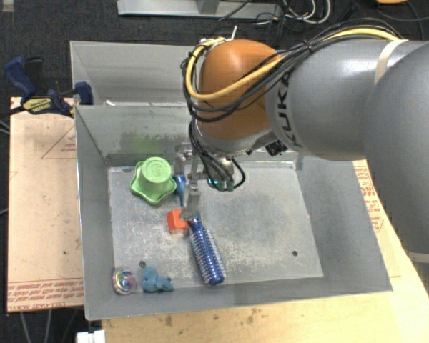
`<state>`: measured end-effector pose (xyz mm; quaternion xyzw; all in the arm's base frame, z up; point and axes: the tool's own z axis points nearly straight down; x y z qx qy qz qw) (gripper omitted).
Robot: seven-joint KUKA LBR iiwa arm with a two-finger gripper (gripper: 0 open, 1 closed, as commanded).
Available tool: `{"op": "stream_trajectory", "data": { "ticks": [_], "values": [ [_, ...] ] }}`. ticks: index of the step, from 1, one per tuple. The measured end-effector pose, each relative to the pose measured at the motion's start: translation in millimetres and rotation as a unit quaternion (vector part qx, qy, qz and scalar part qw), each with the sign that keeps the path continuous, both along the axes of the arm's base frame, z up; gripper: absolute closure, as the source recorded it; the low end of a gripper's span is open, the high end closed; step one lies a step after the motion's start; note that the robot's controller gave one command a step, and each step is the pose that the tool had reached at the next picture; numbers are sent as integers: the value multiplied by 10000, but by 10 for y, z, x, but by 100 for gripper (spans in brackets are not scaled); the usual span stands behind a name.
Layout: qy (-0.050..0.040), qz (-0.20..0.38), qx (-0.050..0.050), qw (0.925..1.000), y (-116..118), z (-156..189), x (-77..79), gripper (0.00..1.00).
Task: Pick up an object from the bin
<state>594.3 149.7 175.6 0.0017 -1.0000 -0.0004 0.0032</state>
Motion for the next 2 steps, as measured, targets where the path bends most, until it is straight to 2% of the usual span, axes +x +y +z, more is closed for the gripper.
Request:
{"op": "stream_trajectory", "data": {
  "ticks": [1, 2],
  "values": [
    [-22, -742, -5, 9972, -274, -866, -78, 0],
    [-73, -1018, 14, 9948, -77, -1034, 161, 0]
  ]
}}
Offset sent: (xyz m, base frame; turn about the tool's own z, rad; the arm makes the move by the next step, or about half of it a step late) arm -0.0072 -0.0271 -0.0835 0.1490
